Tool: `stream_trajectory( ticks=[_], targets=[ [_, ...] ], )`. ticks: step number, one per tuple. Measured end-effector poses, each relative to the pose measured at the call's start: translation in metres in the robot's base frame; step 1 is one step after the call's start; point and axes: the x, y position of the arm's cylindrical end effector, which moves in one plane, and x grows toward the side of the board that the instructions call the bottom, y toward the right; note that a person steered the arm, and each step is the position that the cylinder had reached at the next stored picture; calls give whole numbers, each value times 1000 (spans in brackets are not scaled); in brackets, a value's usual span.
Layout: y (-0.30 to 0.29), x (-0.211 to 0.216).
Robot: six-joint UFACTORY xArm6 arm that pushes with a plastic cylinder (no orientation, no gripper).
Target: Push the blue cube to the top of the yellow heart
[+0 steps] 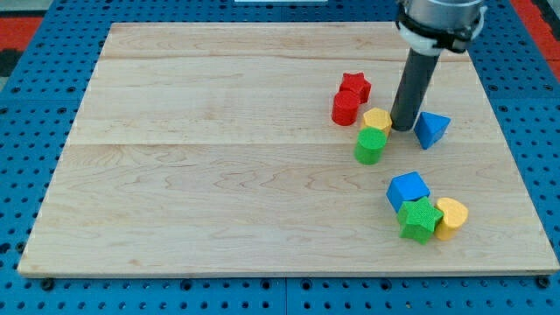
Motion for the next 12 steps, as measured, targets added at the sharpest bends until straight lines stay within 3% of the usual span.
stream_trajectory(
  ticks=[4,12],
  targets=[
    [-34,-45],
    [-200,77]
  ],
)
